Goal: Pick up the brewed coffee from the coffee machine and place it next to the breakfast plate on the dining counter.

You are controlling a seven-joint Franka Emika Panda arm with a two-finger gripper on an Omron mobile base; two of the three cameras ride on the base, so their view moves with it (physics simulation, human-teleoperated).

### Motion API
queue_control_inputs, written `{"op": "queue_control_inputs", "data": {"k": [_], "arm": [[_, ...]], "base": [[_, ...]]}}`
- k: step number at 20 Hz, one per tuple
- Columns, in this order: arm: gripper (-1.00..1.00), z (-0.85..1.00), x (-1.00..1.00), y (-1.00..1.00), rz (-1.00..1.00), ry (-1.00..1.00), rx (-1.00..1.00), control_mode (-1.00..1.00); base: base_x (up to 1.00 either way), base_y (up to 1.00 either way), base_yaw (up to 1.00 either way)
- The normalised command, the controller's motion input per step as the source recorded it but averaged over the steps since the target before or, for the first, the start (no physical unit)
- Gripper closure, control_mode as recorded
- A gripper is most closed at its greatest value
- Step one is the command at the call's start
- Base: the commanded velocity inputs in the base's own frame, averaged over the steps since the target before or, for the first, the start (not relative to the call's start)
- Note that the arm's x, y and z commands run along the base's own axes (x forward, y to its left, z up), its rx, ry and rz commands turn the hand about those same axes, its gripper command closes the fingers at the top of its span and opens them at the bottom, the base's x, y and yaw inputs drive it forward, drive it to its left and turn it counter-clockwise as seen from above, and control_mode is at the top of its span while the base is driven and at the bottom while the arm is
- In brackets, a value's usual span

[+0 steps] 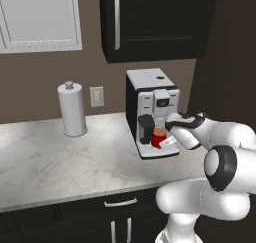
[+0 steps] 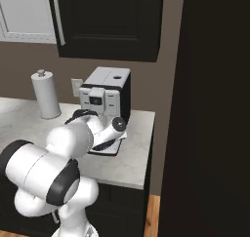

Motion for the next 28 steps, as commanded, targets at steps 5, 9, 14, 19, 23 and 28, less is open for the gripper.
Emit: {"op": "queue_control_inputs", "data": {"k": [5,9,14,19,23,28], "arm": [[1.00,0.15,-0.51,-0.19,0.00,-0.05,0.00,-1.00],[1.00,0.33,-0.65,-0.21,0.00,-0.02,0.00,-1.00],[1.00,0.78,-0.57,-0.24,0.02,0.00,0.01,-1.00],[1.00,0.97,-0.42,-0.14,0.09,0.00,0.09,-1.00],[1.00,0.67,-0.53,0.00,0.12,0.00,0.06,-1.00],[1.00,0.48,-0.37,0.00,0.10,0.00,0.01,-1.00]], "base": [[0.00,0.00,0.00],[0.00,0.00,0.00],[0.00,0.00,0.00],[0.00,0.00,0.00],[0.00,0.00,0.00],[0.00,0.00,0.00]]}}
